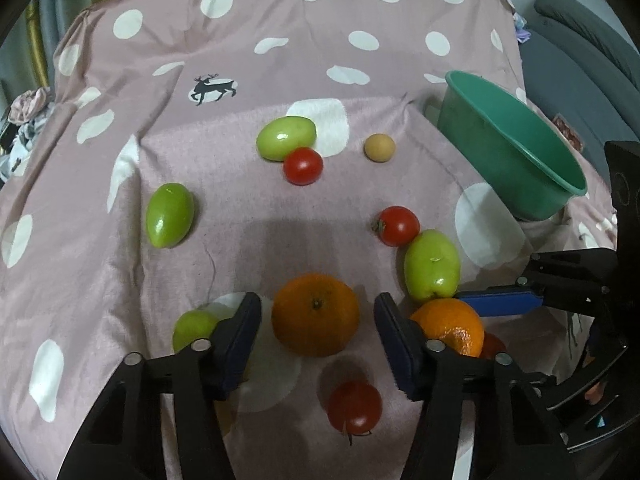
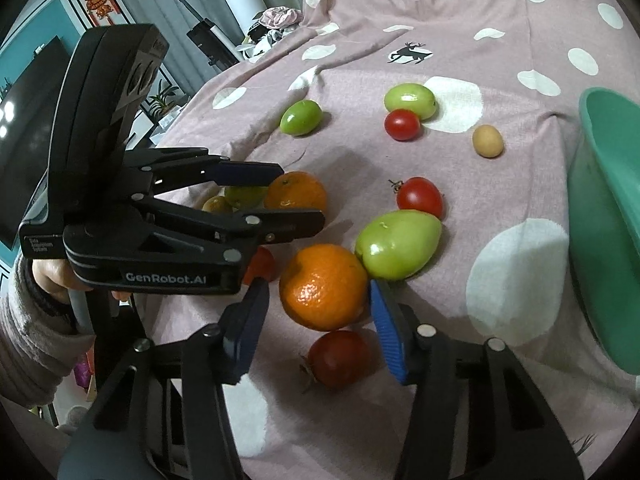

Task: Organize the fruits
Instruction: 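Grasp the large orange with the left tool while the right tool grasps the smaller orange, then carry the oranges over the green bowl and open both tools to drop them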

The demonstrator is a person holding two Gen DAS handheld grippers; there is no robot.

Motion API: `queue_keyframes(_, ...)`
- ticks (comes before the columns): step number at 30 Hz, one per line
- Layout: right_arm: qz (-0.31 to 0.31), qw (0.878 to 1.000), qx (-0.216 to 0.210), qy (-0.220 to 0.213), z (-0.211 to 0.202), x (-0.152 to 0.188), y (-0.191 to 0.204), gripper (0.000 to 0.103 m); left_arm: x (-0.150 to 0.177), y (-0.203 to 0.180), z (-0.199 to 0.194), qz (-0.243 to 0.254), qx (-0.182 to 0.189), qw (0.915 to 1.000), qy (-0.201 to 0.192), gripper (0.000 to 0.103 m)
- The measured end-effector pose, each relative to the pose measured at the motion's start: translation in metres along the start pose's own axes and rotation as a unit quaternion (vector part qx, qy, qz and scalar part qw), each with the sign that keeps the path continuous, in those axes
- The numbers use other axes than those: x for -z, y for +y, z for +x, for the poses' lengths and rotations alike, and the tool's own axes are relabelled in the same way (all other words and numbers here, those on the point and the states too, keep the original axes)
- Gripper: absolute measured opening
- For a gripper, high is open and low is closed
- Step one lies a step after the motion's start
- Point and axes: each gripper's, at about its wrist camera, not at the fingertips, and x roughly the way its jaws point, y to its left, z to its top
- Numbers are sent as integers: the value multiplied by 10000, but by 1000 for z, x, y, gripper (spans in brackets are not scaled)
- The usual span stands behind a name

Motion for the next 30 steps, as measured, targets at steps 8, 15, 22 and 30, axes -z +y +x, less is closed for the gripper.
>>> queue_keyframes(8, 15, 10000, -14, -1, 2, 1, -1, 47, -2, 0, 6, -30, 108, 9999, 96, 46)
queue_keyframes(15, 65, 10000, -26, -33, 1, 2, -2, 47, 0, 2, 2, -185, 182, 9997, -15, 45)
queue_keyframes(22, 135, 9996, -159, -164, -11, 4, 0, 47, 2, 3, -27, -417, 267, 9978, -436, 45)
queue_keyframes(30, 236, 9981, -84, -569, -42, 6, -7, 47, 4, 0, -56, -519, 311, 9949, -801, 45)
